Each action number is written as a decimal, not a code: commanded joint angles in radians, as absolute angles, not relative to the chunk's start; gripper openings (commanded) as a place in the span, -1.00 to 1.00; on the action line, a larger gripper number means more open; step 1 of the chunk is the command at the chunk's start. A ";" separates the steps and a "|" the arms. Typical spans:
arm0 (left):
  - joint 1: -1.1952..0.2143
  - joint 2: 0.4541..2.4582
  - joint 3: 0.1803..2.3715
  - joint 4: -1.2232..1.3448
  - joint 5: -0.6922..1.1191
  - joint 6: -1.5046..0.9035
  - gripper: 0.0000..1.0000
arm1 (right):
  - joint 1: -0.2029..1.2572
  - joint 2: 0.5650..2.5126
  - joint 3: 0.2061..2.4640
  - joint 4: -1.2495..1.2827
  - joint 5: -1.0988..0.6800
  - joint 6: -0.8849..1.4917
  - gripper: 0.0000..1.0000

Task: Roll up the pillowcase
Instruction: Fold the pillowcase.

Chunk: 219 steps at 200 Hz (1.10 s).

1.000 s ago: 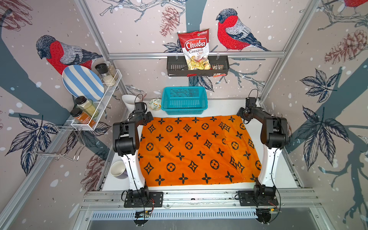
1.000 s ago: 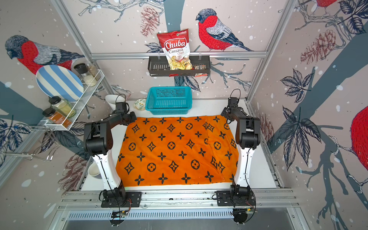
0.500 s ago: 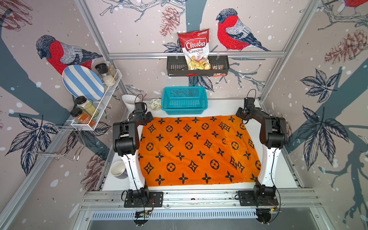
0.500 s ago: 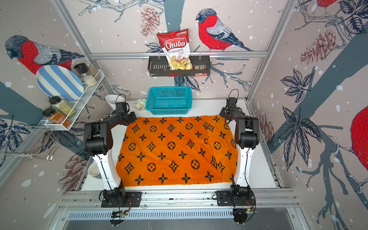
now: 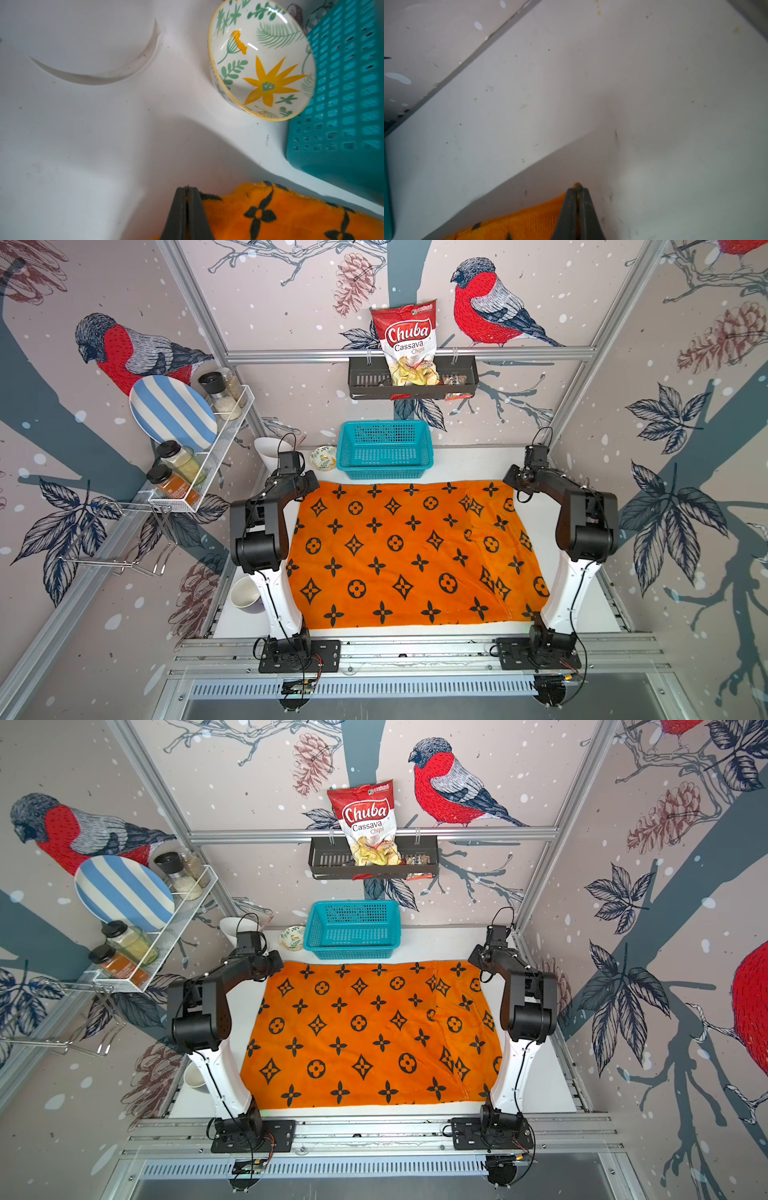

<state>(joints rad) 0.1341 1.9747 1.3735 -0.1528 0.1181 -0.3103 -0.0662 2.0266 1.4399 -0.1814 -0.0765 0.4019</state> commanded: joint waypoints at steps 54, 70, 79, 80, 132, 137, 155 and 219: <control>0.135 1.701 1.211 -0.047 0.028 -0.354 -1.00 | -0.072 1.696 1.161 0.087 -0.092 0.365 -1.00; 0.135 1.637 1.161 -0.021 0.001 -0.358 -1.00 | -0.076 1.606 1.069 0.143 -0.070 0.361 -1.00; 0.136 1.605 1.138 -0.003 -0.011 -0.358 -1.00 | -0.085 1.555 1.018 0.182 -0.069 0.358 -1.00; 0.135 1.603 1.135 -0.001 -0.012 -0.358 -1.00 | -0.086 1.550 1.013 0.186 -0.069 0.358 -1.00; 0.135 1.604 1.214 0.034 0.035 -0.372 -1.00 | -0.140 1.507 1.007 0.234 -0.114 0.381 -1.00; 0.135 1.619 1.239 0.025 0.043 -0.373 -1.00 | -0.144 1.525 1.031 0.222 -0.125 0.383 -1.00; 0.136 1.655 1.304 0.010 0.068 -0.374 -1.00 | -0.147 1.572 1.090 0.203 -0.154 0.389 -1.00; 0.136 1.698 1.392 0.002 0.056 -0.365 -1.00 | -0.156 1.623 1.212 0.177 -0.195 0.402 -1.00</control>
<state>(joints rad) 0.1337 1.6978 1.3628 -0.0360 0.0746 -0.3691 -0.1513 1.6222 1.1721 0.1558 -0.1772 0.3923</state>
